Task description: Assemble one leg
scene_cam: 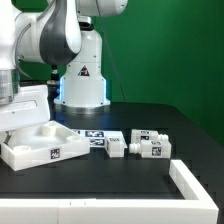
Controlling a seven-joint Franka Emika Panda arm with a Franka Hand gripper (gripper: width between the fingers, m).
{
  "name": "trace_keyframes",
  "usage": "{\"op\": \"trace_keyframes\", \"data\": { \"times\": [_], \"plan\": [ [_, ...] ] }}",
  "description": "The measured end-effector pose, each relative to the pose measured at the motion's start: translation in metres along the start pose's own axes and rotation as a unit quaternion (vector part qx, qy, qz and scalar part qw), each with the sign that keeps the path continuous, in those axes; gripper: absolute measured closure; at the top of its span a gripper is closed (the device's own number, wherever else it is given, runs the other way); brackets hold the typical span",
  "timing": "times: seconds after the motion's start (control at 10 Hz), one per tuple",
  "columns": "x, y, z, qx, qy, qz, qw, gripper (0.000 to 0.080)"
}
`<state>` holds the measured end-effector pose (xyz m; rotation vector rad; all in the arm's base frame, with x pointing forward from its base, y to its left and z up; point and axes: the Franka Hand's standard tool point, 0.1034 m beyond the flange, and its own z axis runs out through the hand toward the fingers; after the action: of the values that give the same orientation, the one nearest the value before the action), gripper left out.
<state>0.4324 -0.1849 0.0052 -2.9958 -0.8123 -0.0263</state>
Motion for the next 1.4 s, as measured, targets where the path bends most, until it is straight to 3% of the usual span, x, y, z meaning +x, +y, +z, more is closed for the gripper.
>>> {"op": "trace_keyframes", "data": {
  "times": [0.1,0.2,0.4,0.5,0.6,0.7,0.9,1.0,1.1,1.4],
  "plan": [
    [0.000,-0.001,-0.001,0.002,-0.001,0.008,1.000,0.0755],
    [0.002,-0.005,-0.013,0.007,-0.004,0.034,0.999,0.0755],
    [0.019,-0.006,-0.052,-0.001,0.004,0.122,0.993,0.0755],
    [0.035,-0.016,-0.066,0.005,-0.001,0.178,0.984,0.0755],
    [0.061,-0.023,-0.081,0.011,-0.007,0.223,0.975,0.0755],
    [0.087,-0.028,-0.087,0.017,-0.015,0.268,0.963,0.0755],
    [0.142,-0.049,-0.079,0.016,-0.011,0.309,0.951,0.0755],
    [0.159,-0.063,-0.070,0.017,-0.014,0.317,0.948,0.0755],
    [0.168,-0.075,-0.060,0.016,-0.013,0.313,0.949,0.0755],
    [0.166,-0.076,-0.057,0.019,-0.016,0.306,0.952,0.0755]
  ]
}}
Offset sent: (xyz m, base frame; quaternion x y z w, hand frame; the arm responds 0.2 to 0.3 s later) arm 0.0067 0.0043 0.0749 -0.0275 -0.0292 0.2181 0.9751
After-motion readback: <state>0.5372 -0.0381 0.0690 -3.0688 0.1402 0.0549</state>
